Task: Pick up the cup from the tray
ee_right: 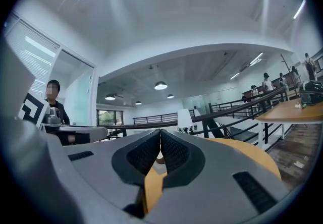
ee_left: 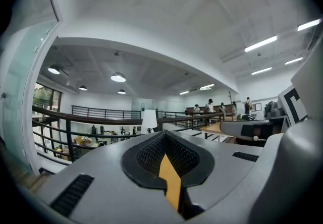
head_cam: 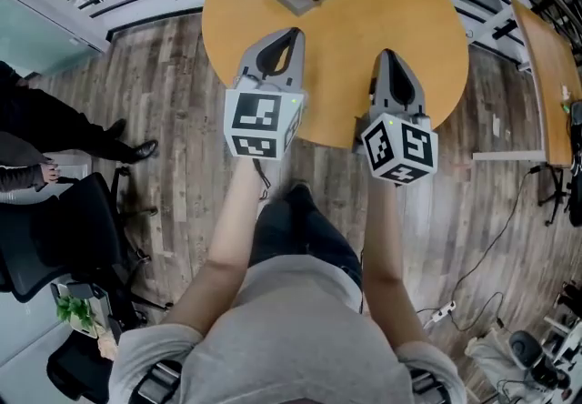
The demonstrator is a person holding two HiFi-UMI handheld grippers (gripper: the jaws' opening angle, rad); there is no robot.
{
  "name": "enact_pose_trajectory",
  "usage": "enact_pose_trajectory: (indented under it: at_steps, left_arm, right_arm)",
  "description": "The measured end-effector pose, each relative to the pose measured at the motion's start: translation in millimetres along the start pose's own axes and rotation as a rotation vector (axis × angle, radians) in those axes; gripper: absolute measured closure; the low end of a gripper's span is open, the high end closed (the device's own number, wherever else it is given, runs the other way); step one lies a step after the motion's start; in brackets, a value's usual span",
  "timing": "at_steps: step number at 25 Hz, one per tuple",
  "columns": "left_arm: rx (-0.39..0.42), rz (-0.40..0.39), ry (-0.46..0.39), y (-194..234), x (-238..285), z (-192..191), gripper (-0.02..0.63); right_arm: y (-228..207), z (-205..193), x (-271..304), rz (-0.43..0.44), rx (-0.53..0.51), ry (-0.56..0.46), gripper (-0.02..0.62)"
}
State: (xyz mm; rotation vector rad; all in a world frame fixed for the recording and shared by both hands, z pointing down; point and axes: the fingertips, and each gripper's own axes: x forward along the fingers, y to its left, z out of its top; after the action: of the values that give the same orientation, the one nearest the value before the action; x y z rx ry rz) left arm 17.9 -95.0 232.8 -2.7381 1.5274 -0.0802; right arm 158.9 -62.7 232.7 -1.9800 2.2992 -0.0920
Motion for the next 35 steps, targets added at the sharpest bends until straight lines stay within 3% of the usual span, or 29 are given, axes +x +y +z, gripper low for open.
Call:
enact_pose_trajectory:
  at_steps: [11, 22, 35]
  left_arm:
    - [-0.005, 0.047, 0.051, 35.3, 46.6, -17.6, 0.598]
    - [-0.024, 0.003, 0.084, 80.5, 131.1, -32.0, 0.598]
    - [-0.068, -0.032, 0.132, 126.9, 198.2, -63.4, 0.599]
  right_arm:
    - [-2.4, -31.9, 67.5, 0.063, 0.049, 0.065, 0.588]
    - [-32.7, -38.5, 157.5, 0.019, 0.049, 0.047, 0.588]
    - [-48.1, -68.0, 249.5, 0.061, -0.054, 0.122, 0.588]
